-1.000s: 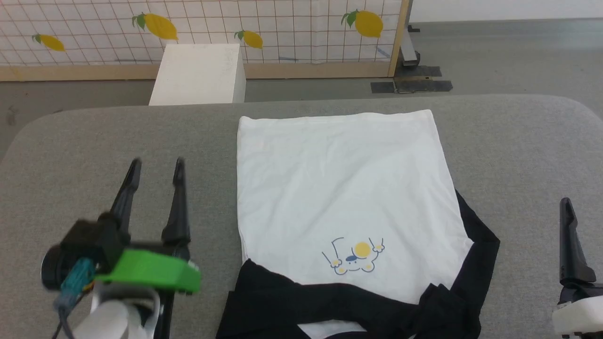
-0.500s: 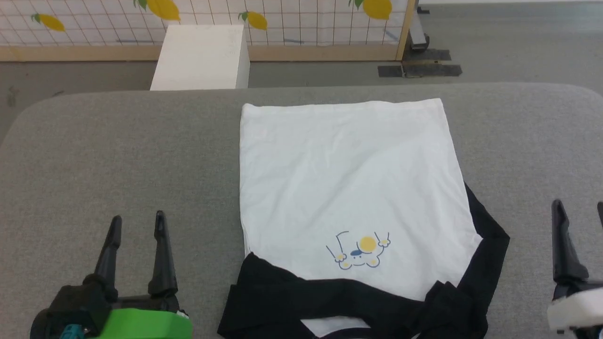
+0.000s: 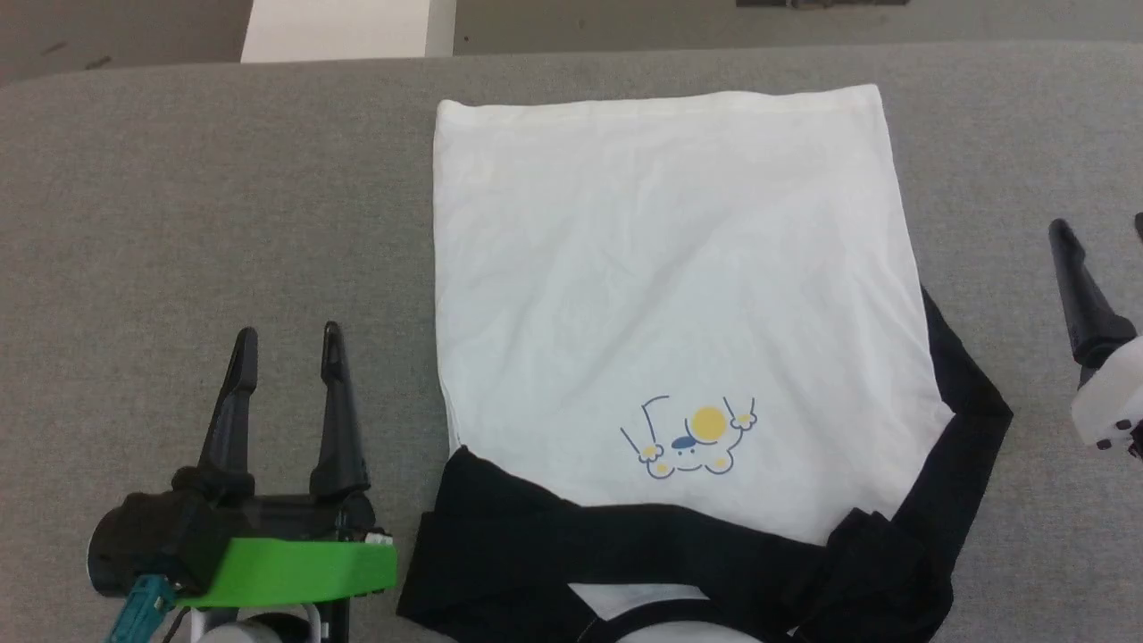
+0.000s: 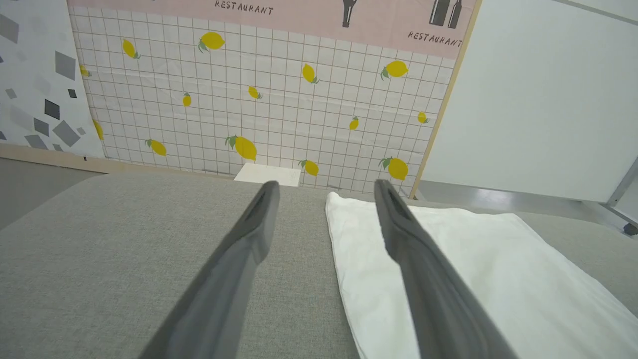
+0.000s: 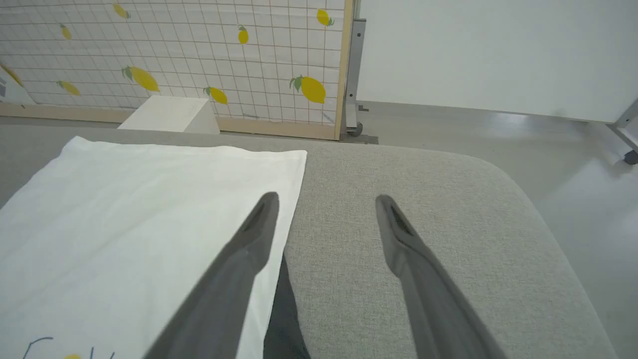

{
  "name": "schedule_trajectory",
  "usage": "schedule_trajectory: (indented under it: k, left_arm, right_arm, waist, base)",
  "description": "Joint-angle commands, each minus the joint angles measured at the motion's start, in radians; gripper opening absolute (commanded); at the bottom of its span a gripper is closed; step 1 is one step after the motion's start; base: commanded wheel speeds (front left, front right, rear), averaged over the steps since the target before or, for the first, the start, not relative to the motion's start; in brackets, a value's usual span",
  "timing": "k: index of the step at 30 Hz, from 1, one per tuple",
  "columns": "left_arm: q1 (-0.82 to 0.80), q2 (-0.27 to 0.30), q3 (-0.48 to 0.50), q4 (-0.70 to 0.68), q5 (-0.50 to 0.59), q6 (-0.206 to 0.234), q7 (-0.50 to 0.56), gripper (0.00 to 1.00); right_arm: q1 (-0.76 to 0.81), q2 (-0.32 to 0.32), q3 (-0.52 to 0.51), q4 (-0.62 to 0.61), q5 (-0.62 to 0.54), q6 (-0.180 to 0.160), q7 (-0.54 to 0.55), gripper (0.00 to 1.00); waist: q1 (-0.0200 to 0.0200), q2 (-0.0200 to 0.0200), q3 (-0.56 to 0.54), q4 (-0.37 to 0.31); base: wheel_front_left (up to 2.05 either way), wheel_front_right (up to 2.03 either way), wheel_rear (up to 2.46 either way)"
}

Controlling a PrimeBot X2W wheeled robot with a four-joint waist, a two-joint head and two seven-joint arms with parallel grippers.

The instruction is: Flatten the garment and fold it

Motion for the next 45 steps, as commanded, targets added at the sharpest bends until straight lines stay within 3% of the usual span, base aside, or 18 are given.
schedule_trajectory:
  k: [1, 8, 24, 25, 26, 27, 28, 35, 45]
  left_arm:
    - [-0.02, -0.007, 0.004, 0.005, 0.018, -0.009, -0.005, 1.0]
    - [-0.054, -0.032, 0.008, 0.025, 0.036, -0.039, -0.005, 1.0]
    - [-0.071, -0.04, 0.028, 0.046, 0.048, -0.068, -0.005, 1.0]
    - [-0.072, -0.04, 0.028, 0.047, 0.048, -0.07, -0.005, 1.0]
    - [-0.072, -0.04, 0.028, 0.049, 0.048, -0.071, -0.005, 1.0]
    - [-0.073, -0.041, 0.028, 0.05, 0.048, -0.072, -0.005, 1.0]
    - [-0.074, -0.041, 0.028, 0.052, 0.047, -0.073, -0.005, 1.0]
    - [-0.075, -0.044, 0.034, 0.066, 0.045, -0.075, -0.005, 1.0]
    - [-0.055, -0.043, 0.039, 0.082, 0.031, -0.076, -0.005, 1.0]
  right_arm:
    - [-0.016, -0.01, 0.006, 0.021, 0.012, -0.002, 0.023, 1.0]
    - [-0.021, -0.05, 0.03, 0.109, 0.027, -0.002, 0.115, 1.0]
    - [0.04, -0.073, 0.105, 0.16, 0.048, -0.002, 0.184, 1.0]
    - [0.042, -0.074, 0.107, 0.162, 0.05, -0.002, 0.185, 0.84]
    - [0.043, -0.076, 0.11, 0.165, 0.05, -0.002, 0.188, 0.49]
    - [0.046, -0.081, 0.117, 0.168, 0.048, -0.002, 0.191, 0.31]
    - [0.046, -0.083, 0.12, 0.17, 0.048, -0.002, 0.19, 0.0]
    - [0.027, -0.077, 0.101, 0.18, 0.021, -0.002, 0.133, 0.0]
    - [0.078, -0.029, -0.096, 0.21, -0.048, -0.002, 0.03, 0.0]
  waist:
    - [-0.0001, 0.0, 0.063, -0.001]
    - [-0.0001, 0.0, 0.109, 0.014]
    - [-0.0001, 0.0, 0.155, 0.028]
    - [-0.0001, 0.0, 0.157, 0.028]
    - [-0.0001, 0.0, 0.158, 0.029]
    - [-0.0001, 0.0, 0.159, 0.029]
    - [-0.0001, 0.0, 0.16, 0.03]
    - [-0.0001, 0.0, 0.15, 0.024]
    - [-0.0001, 0.0, 0.091, 0.004]
  base:
    - [0.0, 0.0, 0.0]
    - [0.0, 0.0, 0.0]
    - [0.0, 0.0, 0.0]
    - [0.0, 0.0, 0.0]
    - [0.0, 0.0, 0.0]
    - [0.0, 0.0, 0.0]
    - [0.0, 0.0, 0.0]
    - [0.0, 0.0, 0.0]
    - [0.0, 0.0, 0.0]
